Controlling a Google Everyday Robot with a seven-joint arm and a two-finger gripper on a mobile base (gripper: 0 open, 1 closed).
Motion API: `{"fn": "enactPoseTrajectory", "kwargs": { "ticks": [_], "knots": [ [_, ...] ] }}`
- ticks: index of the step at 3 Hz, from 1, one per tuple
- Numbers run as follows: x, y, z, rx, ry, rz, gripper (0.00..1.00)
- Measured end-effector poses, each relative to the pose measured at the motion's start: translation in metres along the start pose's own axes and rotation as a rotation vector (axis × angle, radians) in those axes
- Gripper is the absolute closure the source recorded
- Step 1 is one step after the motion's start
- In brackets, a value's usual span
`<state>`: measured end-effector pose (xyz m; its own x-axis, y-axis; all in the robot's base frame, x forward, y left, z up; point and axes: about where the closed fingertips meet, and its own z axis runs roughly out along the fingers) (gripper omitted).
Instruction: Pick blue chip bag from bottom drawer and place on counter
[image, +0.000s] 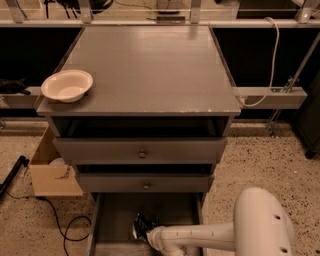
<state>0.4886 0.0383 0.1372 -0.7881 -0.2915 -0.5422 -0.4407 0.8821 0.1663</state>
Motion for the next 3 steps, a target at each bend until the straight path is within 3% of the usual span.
{"fn": "enactPoseTrajectory", "kwargs": {
  "ticks": [2, 3],
  "knots": [
    [-0.019, -0.018, -0.026, 0.000, -0.019, -0.017, 1.00],
    [-0.040, -0.032, -0.063, -0.036, -0.016, -0.098, 1.00]
  ]
}}
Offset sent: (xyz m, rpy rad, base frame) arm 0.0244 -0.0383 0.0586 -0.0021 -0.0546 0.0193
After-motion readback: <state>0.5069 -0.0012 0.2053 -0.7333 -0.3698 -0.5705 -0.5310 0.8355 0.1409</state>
